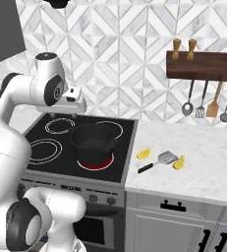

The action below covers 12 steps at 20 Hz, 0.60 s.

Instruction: Put the lemon wedge and lemon wedge in the pot. Retrieve the spatula and lightly stir the vegetables in the pot.

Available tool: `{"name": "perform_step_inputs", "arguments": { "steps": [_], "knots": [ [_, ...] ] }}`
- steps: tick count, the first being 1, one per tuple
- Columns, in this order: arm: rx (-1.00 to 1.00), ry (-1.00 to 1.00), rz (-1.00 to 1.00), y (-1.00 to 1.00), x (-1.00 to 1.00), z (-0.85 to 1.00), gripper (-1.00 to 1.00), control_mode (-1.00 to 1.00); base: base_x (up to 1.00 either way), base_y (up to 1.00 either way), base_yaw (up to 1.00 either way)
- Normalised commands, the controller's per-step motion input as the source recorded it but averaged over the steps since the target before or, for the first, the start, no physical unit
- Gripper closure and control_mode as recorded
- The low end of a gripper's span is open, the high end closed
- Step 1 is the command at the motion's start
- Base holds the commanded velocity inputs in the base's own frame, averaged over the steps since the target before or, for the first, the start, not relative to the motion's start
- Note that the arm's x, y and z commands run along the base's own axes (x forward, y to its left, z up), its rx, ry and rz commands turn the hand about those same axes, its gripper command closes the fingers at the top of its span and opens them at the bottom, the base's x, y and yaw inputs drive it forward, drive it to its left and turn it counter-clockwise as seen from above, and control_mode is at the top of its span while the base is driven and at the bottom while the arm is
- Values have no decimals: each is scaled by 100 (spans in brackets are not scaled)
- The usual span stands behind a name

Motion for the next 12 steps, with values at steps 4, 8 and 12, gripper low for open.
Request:
{"name": "perform_step_inputs", "arguments": {
  "steps": [4,8,12],
  "knots": [
    [0,0,0,0,0,0,-100,100,0,-63,-1],
    [0,0,0,0,0,0,-100,100,0,-52,-1],
    [0,0,0,0,0,0,-100,100,0,-13,-1]
  ]
}}
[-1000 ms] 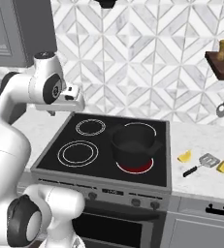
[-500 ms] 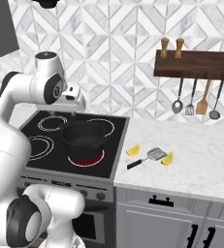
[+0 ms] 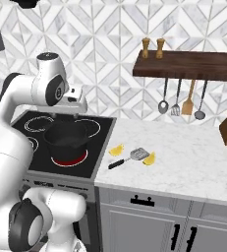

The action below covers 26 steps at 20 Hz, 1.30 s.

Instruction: Put the lemon wedge and lemon wedge in the pot. Retrieve the spatula and lightly stir the vegetables in the pot.

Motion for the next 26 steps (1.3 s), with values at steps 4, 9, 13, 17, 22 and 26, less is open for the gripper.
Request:
{"name": "perform_step_inputs", "arguments": {
  "steps": [4,9,13,17,22,26],
  "knots": [
    [0,0,0,0,0,0,-100,-100,0,0,0],
    [0,0,-15,-53,-2,-15,-100,-100,0,0,0],
    [0,10,-40,-84,0,-37,-100,-100,0,0,0],
    [0,15,-44,-81,0,-46,-100,-100,0,0,0],
    [1,7,-17,-46,0,-18,-100,-100,0,0,0],
    [0,0,0,-1,0,0,-100,-100,0,0,0]
  ]
}}
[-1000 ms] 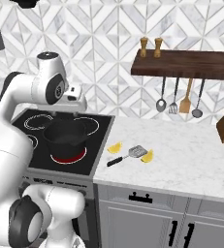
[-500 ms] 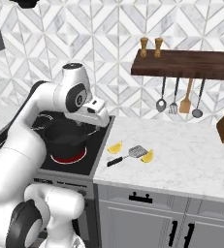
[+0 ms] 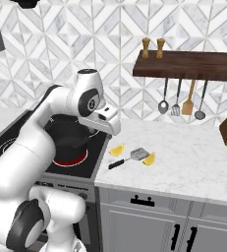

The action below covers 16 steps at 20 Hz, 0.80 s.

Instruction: Put the lemon wedge and lemon wedge in the pot. Retrieve the spatula and lightly stir the vegetables in the pot.

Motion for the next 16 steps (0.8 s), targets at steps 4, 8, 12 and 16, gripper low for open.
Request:
{"name": "perform_step_inputs", "arguments": {
  "steps": [4,8,12,16],
  "knots": [
    [1,0,0,0,0,0,-100,-100,0,0,0],
    [-5,0,-1,-23,18,-14,-100,-100,0,0,0],
    [-19,0,-4,-37,24,-37,-100,-100,0,0,0],
    [-17,0,-2,-29,10,-31,-100,-100,0,0,0]
  ]
}}
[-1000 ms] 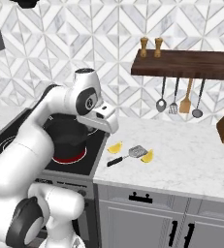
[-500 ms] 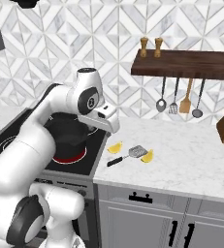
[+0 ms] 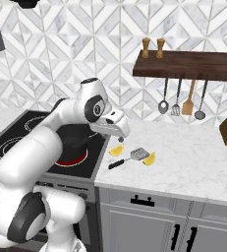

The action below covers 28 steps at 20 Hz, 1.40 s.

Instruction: Put the lemon wedge and lemon wedge in the pot. Retrieve the spatula and lightly stir the vegetables in the pot.

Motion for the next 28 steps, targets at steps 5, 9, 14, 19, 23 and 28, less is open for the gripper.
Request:
{"name": "perform_step_inputs", "arguments": {
  "steps": [5,9,14,19,23,28],
  "knots": [
    [-5,0,0,-29,0,-29,-100,-100,0,0,0],
    [5,0,0,-49,0,-11,-100,-100,0,0,0],
    [18,6,1,-66,3,-16,-100,-100,0,0,0],
    [12,13,0,-39,11,-18,-100,-100,0,0,0],
    [0,2,0,-1,11,-3,-100,-100,0,0,0],
    [0,12,0,0,46,-23,-100,-100,0,0,0]
  ]
}}
